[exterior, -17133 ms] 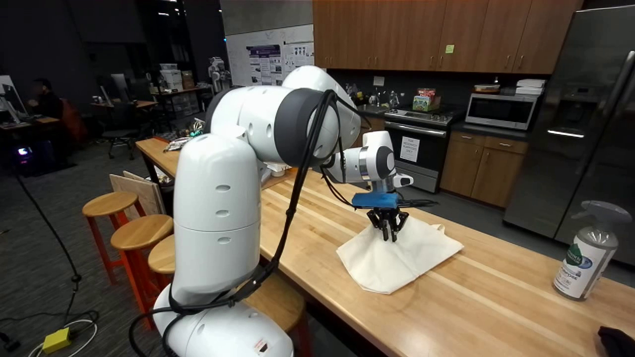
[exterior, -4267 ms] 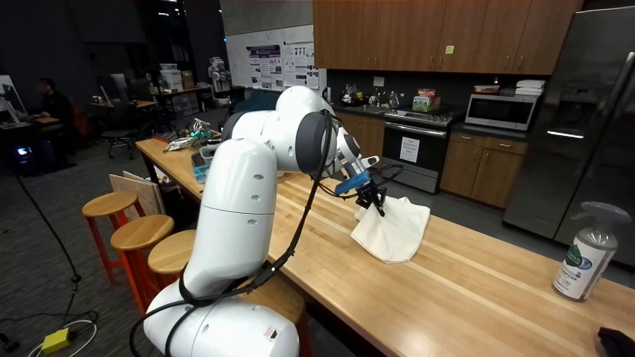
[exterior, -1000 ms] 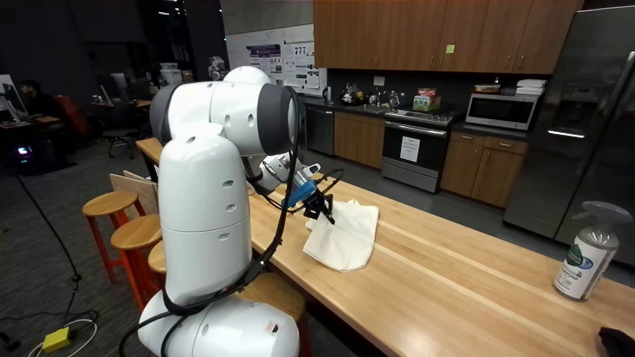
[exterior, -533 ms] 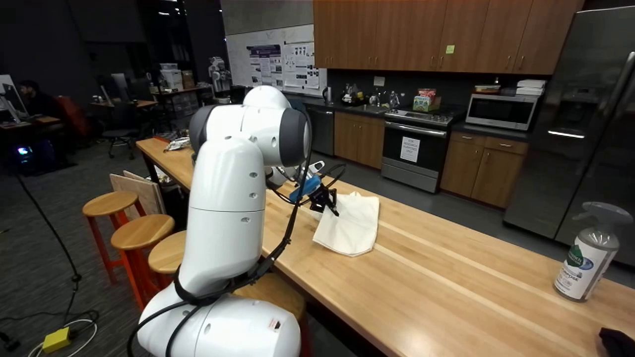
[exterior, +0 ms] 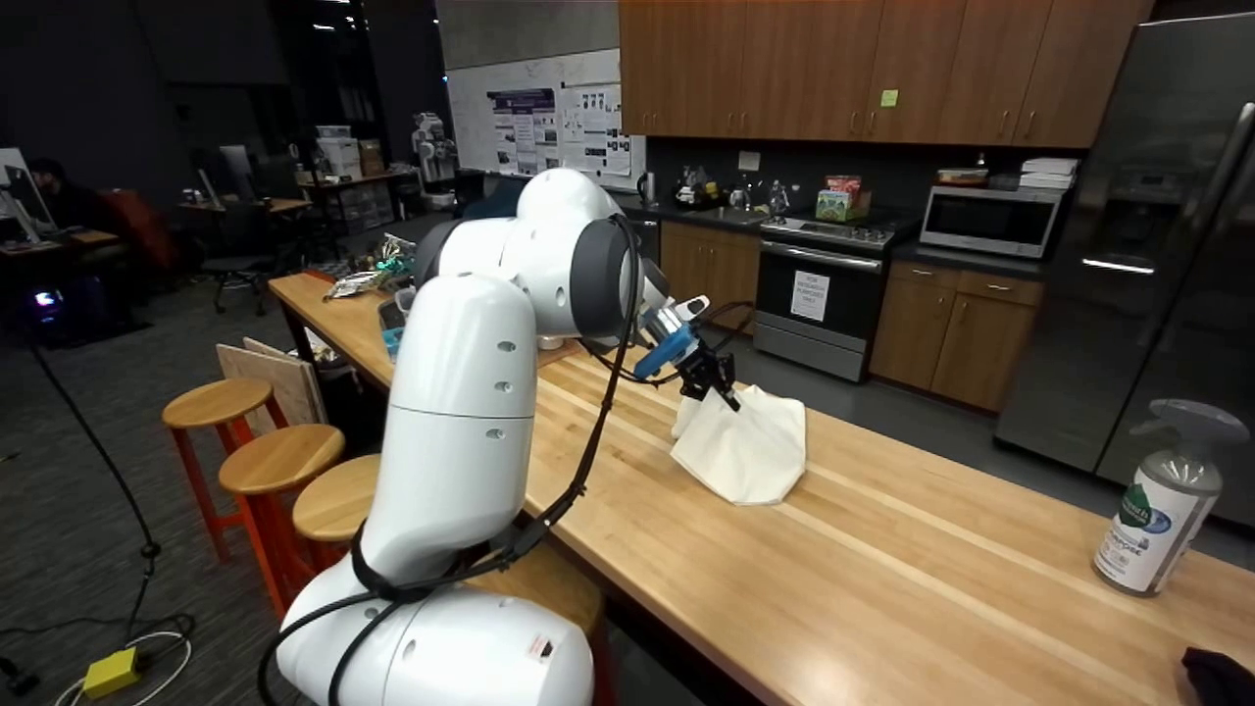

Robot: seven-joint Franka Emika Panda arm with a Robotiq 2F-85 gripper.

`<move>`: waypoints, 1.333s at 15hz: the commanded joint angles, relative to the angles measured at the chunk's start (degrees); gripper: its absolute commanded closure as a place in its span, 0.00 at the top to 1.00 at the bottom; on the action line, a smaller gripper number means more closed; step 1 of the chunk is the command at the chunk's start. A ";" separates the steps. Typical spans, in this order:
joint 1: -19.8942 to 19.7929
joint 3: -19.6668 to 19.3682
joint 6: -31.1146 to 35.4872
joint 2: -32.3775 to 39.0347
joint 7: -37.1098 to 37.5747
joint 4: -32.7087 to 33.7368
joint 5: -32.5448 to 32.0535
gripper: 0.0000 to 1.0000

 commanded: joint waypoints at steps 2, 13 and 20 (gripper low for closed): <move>-1.87 -1.86 -2.36 -8.01 6.35 -8.78 -0.76 0.01; -3.54 3.77 1.46 -21.21 16.19 -33.37 2.66 0.01; 0.58 10.67 9.50 -13.91 8.39 -27.64 2.01 0.01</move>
